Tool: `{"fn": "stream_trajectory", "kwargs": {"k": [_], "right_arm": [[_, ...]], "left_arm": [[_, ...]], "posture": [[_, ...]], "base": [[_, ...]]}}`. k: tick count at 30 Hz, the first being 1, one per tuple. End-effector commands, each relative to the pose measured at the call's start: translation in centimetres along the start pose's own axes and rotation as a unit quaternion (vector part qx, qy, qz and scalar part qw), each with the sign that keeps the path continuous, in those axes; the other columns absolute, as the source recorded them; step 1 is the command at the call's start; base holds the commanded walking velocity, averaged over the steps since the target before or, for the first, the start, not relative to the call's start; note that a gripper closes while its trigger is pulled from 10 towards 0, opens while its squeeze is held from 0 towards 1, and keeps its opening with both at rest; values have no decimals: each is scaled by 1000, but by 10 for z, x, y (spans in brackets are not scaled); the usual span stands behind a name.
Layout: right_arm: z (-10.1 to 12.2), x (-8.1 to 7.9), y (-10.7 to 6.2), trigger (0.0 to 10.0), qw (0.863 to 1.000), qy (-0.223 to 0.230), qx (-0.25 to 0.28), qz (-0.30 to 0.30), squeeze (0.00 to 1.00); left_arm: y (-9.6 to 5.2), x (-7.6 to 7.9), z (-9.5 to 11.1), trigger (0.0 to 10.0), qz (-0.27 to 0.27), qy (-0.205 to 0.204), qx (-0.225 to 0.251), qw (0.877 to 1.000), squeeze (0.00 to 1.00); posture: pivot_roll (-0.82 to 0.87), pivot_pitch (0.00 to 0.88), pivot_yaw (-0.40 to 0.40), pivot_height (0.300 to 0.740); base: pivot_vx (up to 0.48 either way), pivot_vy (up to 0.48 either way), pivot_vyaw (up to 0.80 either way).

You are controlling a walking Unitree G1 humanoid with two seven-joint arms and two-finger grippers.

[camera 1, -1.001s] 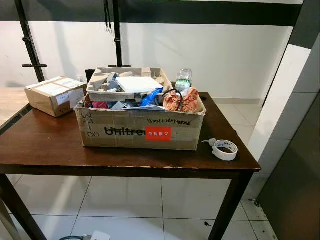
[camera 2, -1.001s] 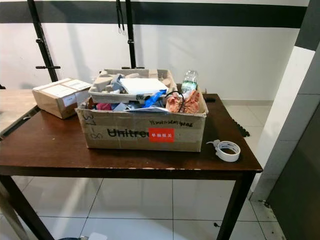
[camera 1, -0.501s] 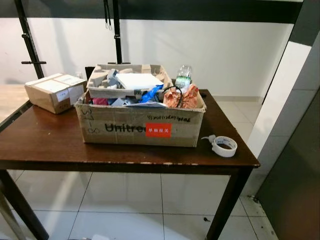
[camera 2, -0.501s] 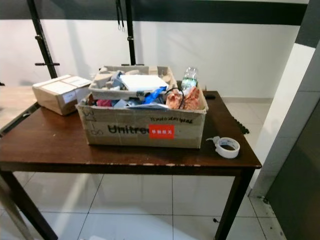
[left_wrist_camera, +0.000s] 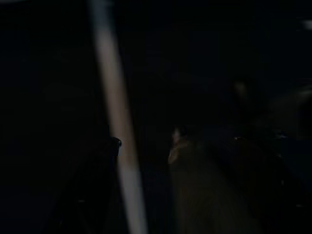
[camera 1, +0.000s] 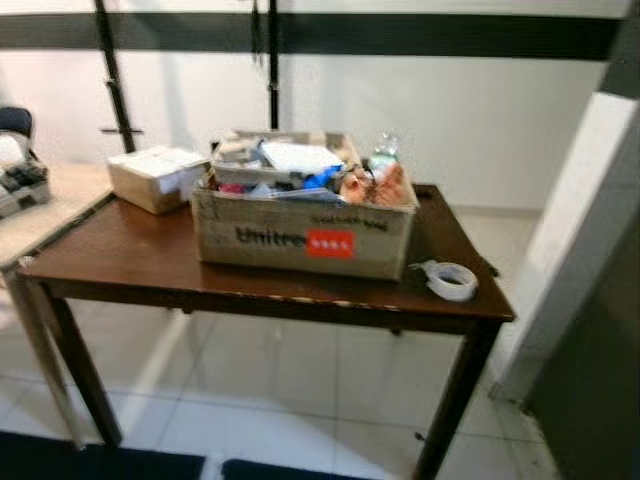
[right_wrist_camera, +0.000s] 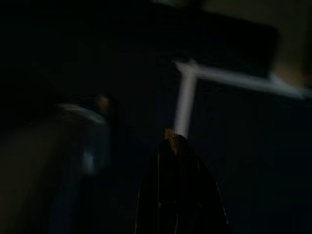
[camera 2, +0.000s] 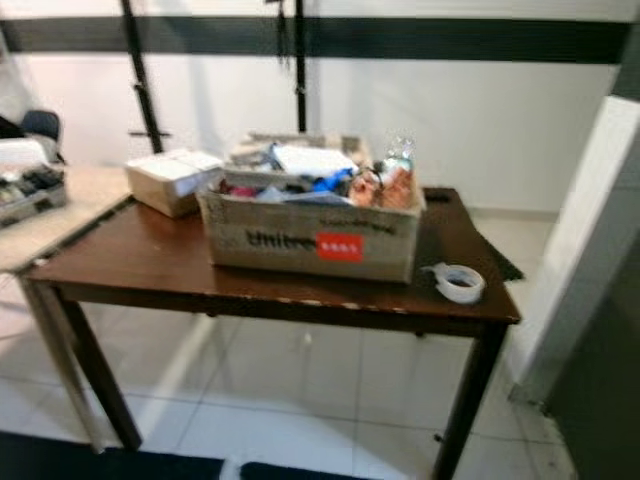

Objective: Picking trash to rubbish bin

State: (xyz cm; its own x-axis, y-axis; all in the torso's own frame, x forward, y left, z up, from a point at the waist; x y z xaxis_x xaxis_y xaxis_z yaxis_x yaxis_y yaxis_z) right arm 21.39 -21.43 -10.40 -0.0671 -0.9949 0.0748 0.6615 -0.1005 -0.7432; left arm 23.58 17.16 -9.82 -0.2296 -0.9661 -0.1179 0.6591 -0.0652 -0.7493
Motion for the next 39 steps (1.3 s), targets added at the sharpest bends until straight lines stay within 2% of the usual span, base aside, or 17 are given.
{"fn": "stream_trajectory", "kwargs": {"k": [1,8,10,12,20,26,28,39], "right_arm": [[-15,-3,-3,10000,1000,-2,-23,4,0],[-12,-3,-2,10000,1000,-2,-20,5,0],[-10,-3,-2,10000,1000,-1,-18,6,0],[-9,-3,-1,10000,1000,-1,-18,6,0],[-7,-4,-1,10000,1000,-1,-16,8,0],[-6,-5,0,10000,1000,0,-16,7,0],[-8,-5,-1,10000,1000,1,-17,6,0],[-10,-7,-1,10000,1000,10,-22,2,0]], "left_arm": [[-1,2,-7,10000,-5,2,-12,1000,0],[0,3,-5,10000,-12,8,-13,1000,0],[0,2,-4,10000,-7,-8,-8,1000,0],[0,1,-4,10000,-5,-9,-9,1000,0],[-1,1,-7,10000,-11,18,-16,1000,0],[0,0,-6,10000,-8,27,-19,999,0],[0,-5,-2,10000,11,6,-9,1000,0],[1,-9,8,10000,15,3,13,1000,0]], "posture": [[-106,150,-50,740],[-108,149,-53,740],[-109,150,-54,740],[-109,150,-54,740],[-107,148,-55,740],[-106,149,-53,740],[-106,150,-52,740],[-102,144,-36,740]], "base": [[0,0,0],[0,0,0],[0,0,0],[0,0,0],[0,0,0],[0,-480,0],[0,0,0],[0,0,0]]}}
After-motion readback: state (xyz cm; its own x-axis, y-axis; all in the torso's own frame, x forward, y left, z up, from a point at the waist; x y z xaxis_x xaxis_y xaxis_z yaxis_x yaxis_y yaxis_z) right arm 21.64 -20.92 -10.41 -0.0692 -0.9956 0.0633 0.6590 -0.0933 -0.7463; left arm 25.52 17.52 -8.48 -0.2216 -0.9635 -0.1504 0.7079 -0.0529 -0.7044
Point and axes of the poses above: a point about 5 cm out from each wrist's last joint towards the gripper, its own y axis pointing out of the wrist towards the gripper, its own z axis along the axis of the wrist's last joint, x = y × z, the point moved 4 cm from there along y, pointing out of the wrist towards the gripper, and after that the axes turned 4 degrees about y, right-handed, at the moved point
